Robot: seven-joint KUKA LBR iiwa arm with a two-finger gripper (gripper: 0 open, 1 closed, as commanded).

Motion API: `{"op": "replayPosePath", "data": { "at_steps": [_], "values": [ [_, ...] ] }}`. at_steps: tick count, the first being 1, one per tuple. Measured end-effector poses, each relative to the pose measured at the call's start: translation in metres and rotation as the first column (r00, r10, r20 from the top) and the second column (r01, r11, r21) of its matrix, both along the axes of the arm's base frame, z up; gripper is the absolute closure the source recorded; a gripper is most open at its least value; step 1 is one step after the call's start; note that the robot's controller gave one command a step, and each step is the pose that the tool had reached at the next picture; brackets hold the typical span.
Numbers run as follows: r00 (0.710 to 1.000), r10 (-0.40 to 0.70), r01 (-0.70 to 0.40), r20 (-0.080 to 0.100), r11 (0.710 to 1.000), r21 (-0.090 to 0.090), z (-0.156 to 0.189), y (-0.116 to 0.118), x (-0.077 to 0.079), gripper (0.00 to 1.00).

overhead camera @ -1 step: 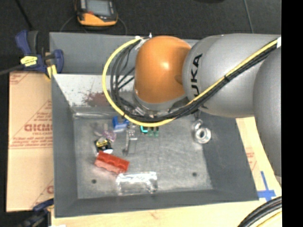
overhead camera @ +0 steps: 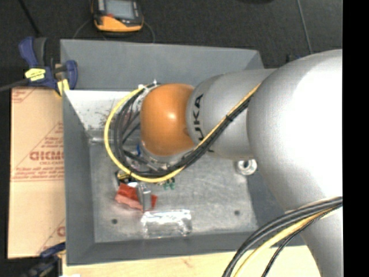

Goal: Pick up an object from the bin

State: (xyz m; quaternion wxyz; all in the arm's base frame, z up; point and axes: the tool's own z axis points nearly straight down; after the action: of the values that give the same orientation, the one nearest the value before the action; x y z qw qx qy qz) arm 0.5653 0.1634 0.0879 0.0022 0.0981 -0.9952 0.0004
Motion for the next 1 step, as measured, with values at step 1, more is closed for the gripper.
{"op": "replayPosePath", "data": {
  "at_steps": [1],
  "values": [
    [1.0,-0.005,0.005,0.013,1.0,0.005,0.006,0.0006,0.0041,1.0]
  ]
}}
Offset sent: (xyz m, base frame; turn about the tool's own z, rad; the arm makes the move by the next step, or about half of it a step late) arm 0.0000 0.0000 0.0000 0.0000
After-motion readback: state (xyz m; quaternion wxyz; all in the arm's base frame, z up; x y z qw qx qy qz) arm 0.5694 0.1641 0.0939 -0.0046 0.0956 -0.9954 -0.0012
